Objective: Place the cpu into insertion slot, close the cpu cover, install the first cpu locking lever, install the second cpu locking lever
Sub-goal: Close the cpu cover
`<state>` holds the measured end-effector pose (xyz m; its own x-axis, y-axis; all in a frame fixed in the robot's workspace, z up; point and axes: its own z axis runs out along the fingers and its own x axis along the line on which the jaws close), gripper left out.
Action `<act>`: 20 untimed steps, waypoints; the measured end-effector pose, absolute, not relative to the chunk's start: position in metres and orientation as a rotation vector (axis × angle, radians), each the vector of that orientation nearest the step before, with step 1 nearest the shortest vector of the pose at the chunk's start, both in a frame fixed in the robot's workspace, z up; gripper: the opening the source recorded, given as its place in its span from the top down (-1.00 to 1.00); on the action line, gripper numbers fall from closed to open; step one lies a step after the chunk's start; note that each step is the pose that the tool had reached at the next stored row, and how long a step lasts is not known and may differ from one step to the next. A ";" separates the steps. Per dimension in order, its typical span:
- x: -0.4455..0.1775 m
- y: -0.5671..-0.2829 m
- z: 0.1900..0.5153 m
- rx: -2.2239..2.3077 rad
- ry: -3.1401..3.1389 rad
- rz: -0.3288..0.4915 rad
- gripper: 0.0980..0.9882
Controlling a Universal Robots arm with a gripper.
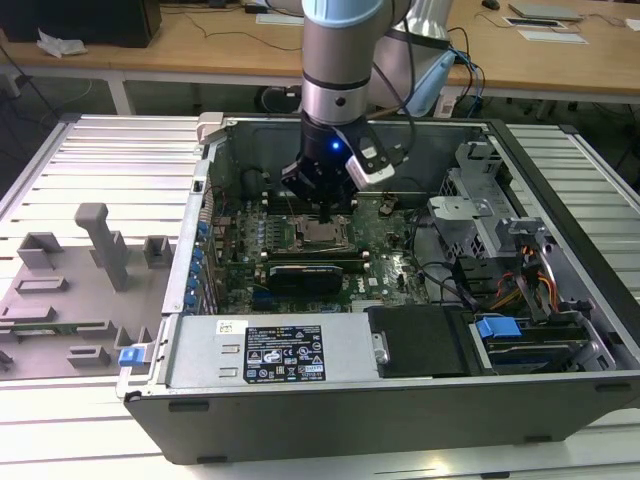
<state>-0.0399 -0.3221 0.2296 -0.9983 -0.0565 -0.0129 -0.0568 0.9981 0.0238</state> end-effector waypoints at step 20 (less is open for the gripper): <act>-0.067 -0.323 0.212 -0.221 3.122 0.041 0.98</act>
